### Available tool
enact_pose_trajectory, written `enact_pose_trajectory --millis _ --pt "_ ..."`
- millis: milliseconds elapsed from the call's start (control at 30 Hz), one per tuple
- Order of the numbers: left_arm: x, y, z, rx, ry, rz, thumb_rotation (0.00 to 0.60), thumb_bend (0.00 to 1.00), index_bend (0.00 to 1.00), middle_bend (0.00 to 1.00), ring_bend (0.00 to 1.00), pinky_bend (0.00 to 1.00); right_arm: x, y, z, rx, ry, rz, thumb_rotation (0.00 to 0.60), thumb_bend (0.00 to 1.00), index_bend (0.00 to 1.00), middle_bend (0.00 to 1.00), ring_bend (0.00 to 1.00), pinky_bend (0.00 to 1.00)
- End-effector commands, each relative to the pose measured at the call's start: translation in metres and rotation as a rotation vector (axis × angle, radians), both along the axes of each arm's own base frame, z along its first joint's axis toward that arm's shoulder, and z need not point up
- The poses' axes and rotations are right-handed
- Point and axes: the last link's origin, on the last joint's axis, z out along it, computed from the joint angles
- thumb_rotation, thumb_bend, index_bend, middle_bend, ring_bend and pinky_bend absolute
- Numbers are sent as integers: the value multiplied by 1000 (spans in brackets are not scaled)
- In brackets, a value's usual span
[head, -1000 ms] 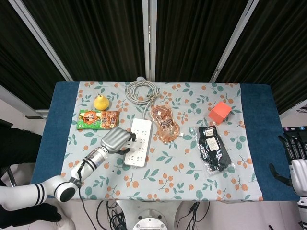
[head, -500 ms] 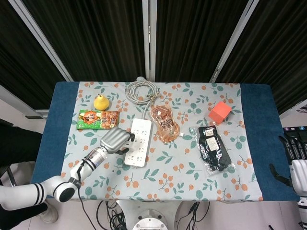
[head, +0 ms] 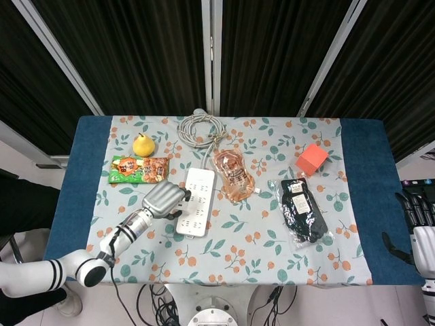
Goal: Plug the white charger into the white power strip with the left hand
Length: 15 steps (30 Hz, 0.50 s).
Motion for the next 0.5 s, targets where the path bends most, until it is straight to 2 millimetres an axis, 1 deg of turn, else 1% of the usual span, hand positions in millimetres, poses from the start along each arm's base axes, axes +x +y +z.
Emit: enact_pose_trajectory --millis 33,200,500 --pt "1 0 0 2 6 -6 600 556 633 721 540 652 0 0 0 -2 0 0 600 273 0 0 0 0" --pt "3 -2 -3 7 30 -30 600 555 633 721 539 652 -1 2 0 -2 -1 -3 600 273 0 0 0 0" --pt "14 -4 -13 10 85 -81 600 559 641 732 542 652 -3 4 1 -8 -5 -4 600 273 0 0 0 0"
